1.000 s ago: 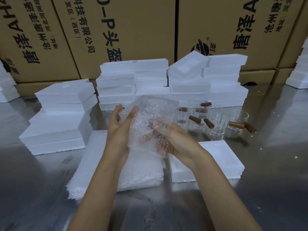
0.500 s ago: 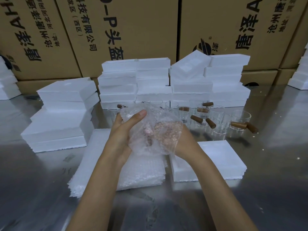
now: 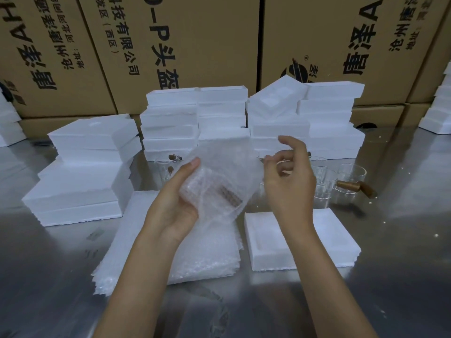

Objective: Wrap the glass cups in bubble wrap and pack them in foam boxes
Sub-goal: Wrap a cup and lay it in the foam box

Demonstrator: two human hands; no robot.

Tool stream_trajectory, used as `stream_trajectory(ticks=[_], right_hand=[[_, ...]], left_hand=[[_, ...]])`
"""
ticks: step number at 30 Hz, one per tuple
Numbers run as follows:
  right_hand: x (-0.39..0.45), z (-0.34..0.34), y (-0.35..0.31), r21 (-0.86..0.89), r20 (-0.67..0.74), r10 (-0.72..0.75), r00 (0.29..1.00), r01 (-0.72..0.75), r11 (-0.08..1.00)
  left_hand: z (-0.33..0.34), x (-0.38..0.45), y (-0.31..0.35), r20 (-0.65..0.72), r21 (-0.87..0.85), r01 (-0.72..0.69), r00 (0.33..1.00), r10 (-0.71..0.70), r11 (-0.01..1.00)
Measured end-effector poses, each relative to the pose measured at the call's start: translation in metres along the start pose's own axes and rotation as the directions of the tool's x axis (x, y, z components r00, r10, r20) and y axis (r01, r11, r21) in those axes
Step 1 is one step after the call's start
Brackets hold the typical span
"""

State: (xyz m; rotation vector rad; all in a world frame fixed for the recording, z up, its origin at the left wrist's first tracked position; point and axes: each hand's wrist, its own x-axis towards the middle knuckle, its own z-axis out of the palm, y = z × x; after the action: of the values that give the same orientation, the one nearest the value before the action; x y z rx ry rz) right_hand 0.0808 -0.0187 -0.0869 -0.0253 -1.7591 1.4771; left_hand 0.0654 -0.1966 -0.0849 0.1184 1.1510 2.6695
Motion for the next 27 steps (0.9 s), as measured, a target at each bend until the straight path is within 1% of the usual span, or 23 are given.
stream_trajectory(ticks=[1, 2, 3, 4, 5, 6, 7, 8, 9, 10, 12, 13, 15, 18, 20, 22, 23, 24, 25, 27], right_hand=[[0.001, -0.001, -0.001, 0.024, -0.028, 0.062, 0.998, -0.061, 0.998], [0.002, -0.002, -0.002, 0.042, -0.022, 0.13, 0.991, -0.129, 0.991], [0.003, -0.004, -0.004, 0.051, 0.025, 0.208, 0.978, -0.209, 0.977], [0.003, -0.005, -0.005, 0.037, 0.119, 0.283, 0.952, -0.289, 0.957], [0.002, -0.005, -0.008, -0.016, 0.251, 0.348, 0.903, -0.356, 0.934], [0.0, -0.004, -0.011, -0.096, 0.388, 0.397, 0.832, -0.391, 0.915], [-0.004, 0.0, -0.014, -0.165, 0.507, 0.422, 0.752, -0.396, 0.903], [-0.01, 0.004, -0.016, -0.187, 0.591, 0.414, 0.692, -0.381, 0.905], [-0.015, 0.011, -0.015, -0.157, 0.628, 0.384, 0.677, -0.373, 0.915], [-0.02, 0.017, -0.014, -0.094, 0.609, 0.354, 0.709, -0.379, 0.921], [-0.023, 0.024, -0.011, 0.058, 0.47, 0.35, 0.811, -0.423, 0.904], [-0.021, 0.024, -0.01, 0.121, 0.401, 0.365, 0.84, -0.443, 0.888], [-0.014, 0.018, -0.007, 0.225, 0.325, 0.389, 0.862, -0.47, 0.854], [-0.005, 0.008, -0.006, 0.307, 0.274, 0.375, 0.886, -0.45, 0.839], [-0.002, 0.006, -0.008, 0.315, 0.265, 0.341, 0.902, -0.415, 0.854], [-0.005, 0.009, -0.012, 0.295, 0.298, 0.293, 0.908, -0.38, 0.877], [-0.008, 0.011, -0.013, 0.279, 0.323, 0.268, 0.908, -0.361, 0.89], [-0.011, 0.014, -0.015, 0.269, 0.346, 0.246, 0.905, -0.347, 0.899], [-0.013, 0.016, -0.016, 0.269, 0.366, 0.228, 0.902, -0.337, 0.902], [-0.016, 0.017, -0.018, 0.278, 0.389, 0.202, 0.899, -0.323, 0.904]], left_hand=[[-0.001, 0.0, 0.002, -0.004, -0.049, -0.009, 1.0, 0.009, 0.999], [-0.003, -0.001, 0.003, -0.007, -0.091, -0.026, 1.0, 0.025, 0.996], [-0.004, -0.001, 0.004, -0.015, -0.125, -0.047, 0.999, 0.046, 0.991], [-0.004, -0.001, 0.004, -0.022, -0.149, -0.066, 0.998, 0.063, 0.987], [-0.002, -0.001, 0.004, -0.022, -0.165, -0.077, 0.997, 0.074, 0.983], [0.0, -0.001, 0.003, -0.01, -0.173, -0.079, 0.997, 0.079, 0.982], [0.001, -0.002, 0.002, 0.0, -0.167, -0.081, 0.997, 0.082, 0.983], [0.003, -0.002, 0.0, 0.002, -0.147, -0.083, 0.996, 0.084, 0.986], [0.004, -0.002, -0.002, 0.004, -0.122, -0.084, 0.996, 0.085, 0.989], [0.005, -0.002, -0.004, 0.018, -0.108, -0.079, 0.997, 0.081, 0.991], [0.006, -0.001, -0.007, 0.067, -0.072, -0.053, 0.996, 0.058, 0.996], [0.006, -0.001, -0.008, 0.094, -0.029, -0.053, 0.994, 0.055, 0.998], [0.005, 0.001, -0.007, 0.092, 0.132, -0.094, 0.992, 0.082, 0.987], [-0.001, 0.001, -0.001, 0.022, 0.429, -0.109, 0.994, 0.11, 0.897], [-0.004, -0.001, 0.003, 0.057, 0.564, -0.114, 0.993, 0.099, 0.818], [-0.005, -0.003, 0.006, 0.119, 0.622, -0.143, 0.989, 0.088, 0.77], [-0.004, -0.004, 0.007, 0.141, 0.623, -0.182, 0.983, 0.119, 0.761], [-0.003, -0.005, 0.008, 0.132, 0.612, -0.226, 0.974, 0.184, 0.758], [-0.002, -0.006, 0.009, 0.09, 0.602, -0.269, 0.958, 0.272, 0.752], [-0.003, -0.006, 0.012, 0.009, 0.571, -0.364, 0.899, 0.437, 0.736]])
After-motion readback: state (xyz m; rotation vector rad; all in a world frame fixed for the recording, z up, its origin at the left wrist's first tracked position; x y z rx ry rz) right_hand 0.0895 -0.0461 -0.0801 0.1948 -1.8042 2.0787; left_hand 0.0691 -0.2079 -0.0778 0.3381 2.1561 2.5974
